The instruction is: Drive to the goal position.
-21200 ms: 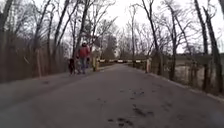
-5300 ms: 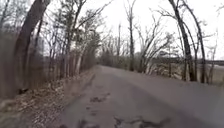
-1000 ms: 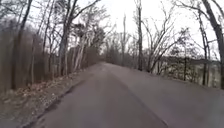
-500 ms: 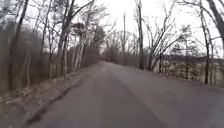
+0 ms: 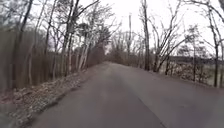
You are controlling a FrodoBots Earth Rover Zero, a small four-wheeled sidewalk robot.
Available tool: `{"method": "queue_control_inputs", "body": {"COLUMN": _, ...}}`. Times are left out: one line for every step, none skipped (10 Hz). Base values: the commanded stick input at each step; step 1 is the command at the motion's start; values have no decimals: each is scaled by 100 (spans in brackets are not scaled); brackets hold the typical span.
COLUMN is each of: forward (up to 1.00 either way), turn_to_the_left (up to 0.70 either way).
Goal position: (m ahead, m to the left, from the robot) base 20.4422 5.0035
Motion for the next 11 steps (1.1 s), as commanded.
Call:
{"method": "queue_control_inputs", "body": {"forward": 70, "turn_to_the_left": 0}}
{"method": "queue_control_inputs", "body": {"forward": 70, "turn_to_the_left": 0}}
{"method": "queue_control_inputs", "body": {"forward": 70, "turn_to_the_left": 0}}
{"method": "queue_control_inputs", "body": {"forward": 70, "turn_to_the_left": 32}}
{"method": "queue_control_inputs", "body": {"forward": 70, "turn_to_the_left": 25}}
{"method": "queue_control_inputs", "body": {"forward": 70, "turn_to_the_left": 17}}
{"method": "queue_control_inputs", "body": {"forward": 70, "turn_to_the_left": 10}}
{"method": "queue_control_inputs", "body": {"forward": 70, "turn_to_the_left": 2}}
{"method": "queue_control_inputs", "body": {"forward": 70, "turn_to_the_left": 0}}
{"method": "queue_control_inputs", "body": {"forward": 70, "turn_to_the_left": 0}}
{"method": "queue_control_inputs", "body": {"forward": 70, "turn_to_the_left": 0}}
